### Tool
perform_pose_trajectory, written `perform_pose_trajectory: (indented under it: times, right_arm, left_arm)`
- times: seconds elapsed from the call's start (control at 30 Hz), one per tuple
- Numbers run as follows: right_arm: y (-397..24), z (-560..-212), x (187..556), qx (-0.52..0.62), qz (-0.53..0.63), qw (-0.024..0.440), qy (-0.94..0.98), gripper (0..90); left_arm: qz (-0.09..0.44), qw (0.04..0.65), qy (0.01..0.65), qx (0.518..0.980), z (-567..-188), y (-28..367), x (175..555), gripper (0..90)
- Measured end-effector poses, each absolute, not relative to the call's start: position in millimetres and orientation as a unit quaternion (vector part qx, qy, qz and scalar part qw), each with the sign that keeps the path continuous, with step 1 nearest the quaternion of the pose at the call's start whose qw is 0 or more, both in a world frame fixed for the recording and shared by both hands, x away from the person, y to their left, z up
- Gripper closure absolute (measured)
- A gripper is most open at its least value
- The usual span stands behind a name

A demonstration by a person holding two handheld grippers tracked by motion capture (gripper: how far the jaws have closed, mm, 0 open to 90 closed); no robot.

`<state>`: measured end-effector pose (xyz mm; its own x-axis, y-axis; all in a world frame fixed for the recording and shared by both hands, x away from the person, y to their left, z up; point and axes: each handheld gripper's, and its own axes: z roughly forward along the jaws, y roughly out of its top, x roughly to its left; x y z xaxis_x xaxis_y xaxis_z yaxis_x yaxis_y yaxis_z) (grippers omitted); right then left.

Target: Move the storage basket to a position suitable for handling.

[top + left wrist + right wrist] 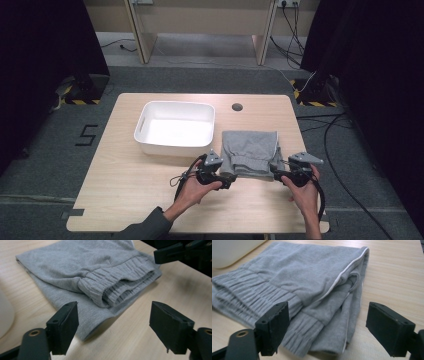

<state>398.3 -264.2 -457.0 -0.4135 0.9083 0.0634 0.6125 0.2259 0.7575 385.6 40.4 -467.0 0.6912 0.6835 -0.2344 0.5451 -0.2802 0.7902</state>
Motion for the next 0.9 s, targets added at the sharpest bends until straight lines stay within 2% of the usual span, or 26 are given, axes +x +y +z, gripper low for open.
perform_pose_trajectory:
  times: [0.13, 0.17, 0.43, 0.6, 0.67, 0.7, 0.83, 0.9]
  right_arm:
    - [-266, -464, 407, 0.512, 0.357, 0.199, 0.756, 20.2]
    - [-268, -466, 410, 0.512, 0.354, 0.201, 0.756, 20.2]
    - [-274, -467, 413, 0.521, 0.352, 0.199, 0.752, 20.4]
    - [-274, -468, 413, 0.518, 0.353, 0.198, 0.753, 20.6]
    - [-274, -468, 413, 0.515, 0.352, 0.199, 0.756, 20.6]
    - [-275, -469, 413, 0.515, 0.352, 0.198, 0.756, 20.6]
    - [-274, -468, 413, 0.517, 0.352, 0.197, 0.755, 20.6]
    - [-274, -469, 413, 0.517, 0.351, 0.198, 0.755, 20.7]
  left_arm:
    - [0.089, 0.448, 0.381, 0.804, -477, 26, 391, 24.1]
    - [0.107, 0.442, 0.375, 0.808, -480, 20, 395, 24.5]
    - [0.111, 0.43, 0.38, 0.812, -487, 5, 407, 23.8]
    - [0.115, 0.417, 0.38, 0.818, -492, 3, 411, 27.6]
    - [0.112, 0.416, 0.376, 0.82, -494, 4, 412, 37.9]
    - [0.115, 0.416, 0.371, 0.822, -494, 5, 412, 37.9]
    - [0.119, 0.413, 0.358, 0.829, -493, 5, 409, 50.5]
    - [0.121, 0.412, 0.356, 0.83, -493, 5, 409, 52.5]
